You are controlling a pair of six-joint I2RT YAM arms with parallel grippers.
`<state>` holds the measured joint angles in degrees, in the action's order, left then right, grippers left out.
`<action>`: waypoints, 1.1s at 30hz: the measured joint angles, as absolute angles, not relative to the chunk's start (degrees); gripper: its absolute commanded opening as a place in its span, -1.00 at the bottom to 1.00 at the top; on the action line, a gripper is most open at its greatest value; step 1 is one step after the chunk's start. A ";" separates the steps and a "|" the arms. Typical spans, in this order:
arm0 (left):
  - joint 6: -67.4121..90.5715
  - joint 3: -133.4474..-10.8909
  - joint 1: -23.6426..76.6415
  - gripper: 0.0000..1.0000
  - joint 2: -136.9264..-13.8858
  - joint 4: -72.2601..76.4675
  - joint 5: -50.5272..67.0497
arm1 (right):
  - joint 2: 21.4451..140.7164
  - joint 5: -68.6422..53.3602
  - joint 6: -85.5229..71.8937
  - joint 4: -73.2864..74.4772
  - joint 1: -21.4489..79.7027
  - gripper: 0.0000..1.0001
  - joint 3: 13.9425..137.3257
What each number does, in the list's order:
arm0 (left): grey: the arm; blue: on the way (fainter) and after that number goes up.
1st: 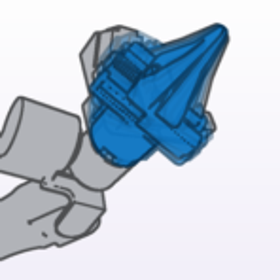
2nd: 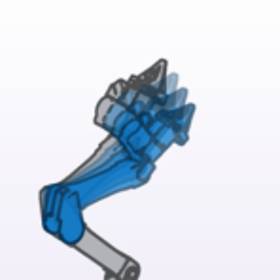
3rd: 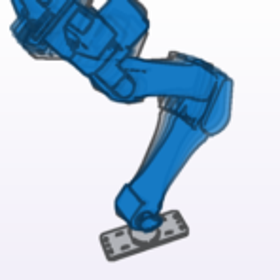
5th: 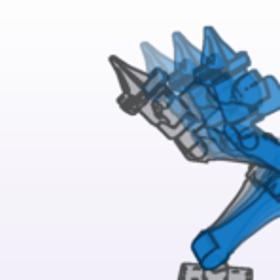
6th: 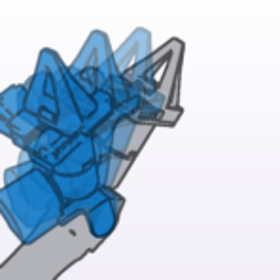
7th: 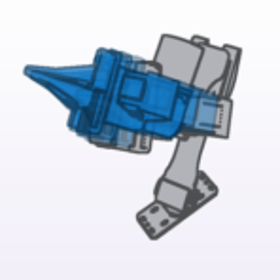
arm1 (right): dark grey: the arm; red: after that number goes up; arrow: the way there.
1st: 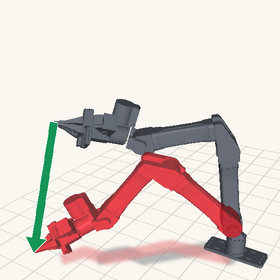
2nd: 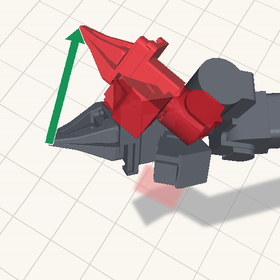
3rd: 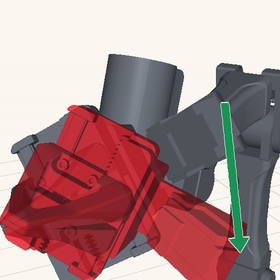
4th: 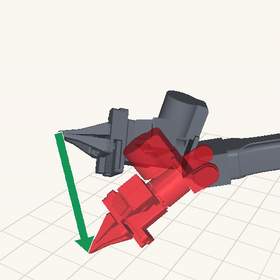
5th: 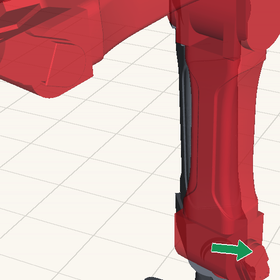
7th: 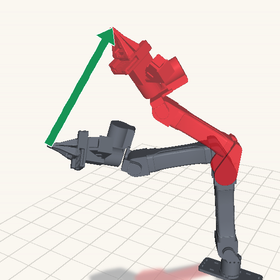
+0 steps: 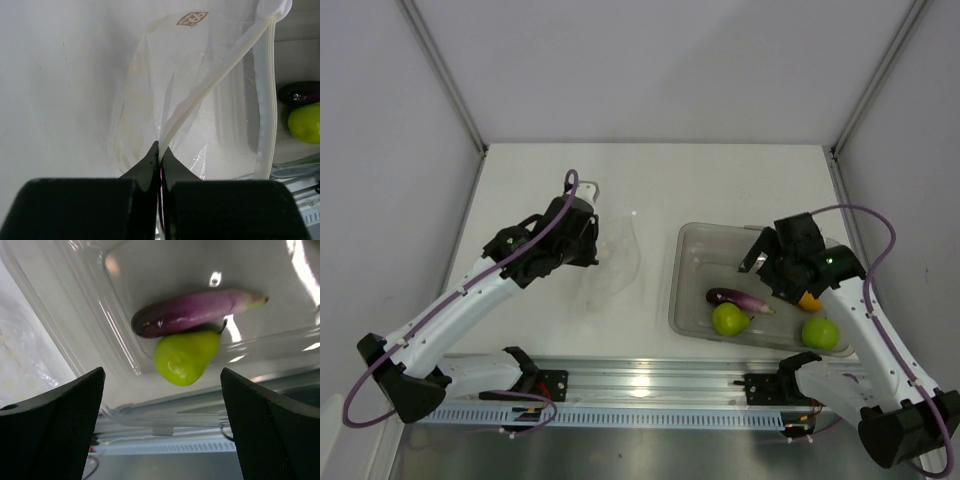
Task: Place the food in the zip-top bag and seal the zipper
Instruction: Pick up the fake fruit from the bin.
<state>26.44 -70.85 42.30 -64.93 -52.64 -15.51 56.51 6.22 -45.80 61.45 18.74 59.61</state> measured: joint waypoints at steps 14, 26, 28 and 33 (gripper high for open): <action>26.50 -70.85 42.24 -0.99 -64.42 -51.59 -13.23 | 59.35 1.04 -72.38 52.27 14.44 0.80 49.10; 26.52 -70.83 42.24 -0.99 -64.16 -51.57 -12.80 | 65.08 0.49 -85.93 46.46 12.14 0.61 40.95; 26.52 -70.83 42.24 -0.99 -64.16 -51.57 -12.73 | 66.32 0.34 -87.29 45.41 12.14 0.59 40.23; 26.52 -70.81 42.24 -0.99 -64.18 -51.57 -12.64 | 69.58 0.12 -89.43 43.03 12.73 0.57 39.59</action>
<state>26.52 -70.81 42.24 -64.18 -51.57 -12.64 69.58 0.12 -89.43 43.03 12.73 39.59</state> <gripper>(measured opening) 0.008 0.791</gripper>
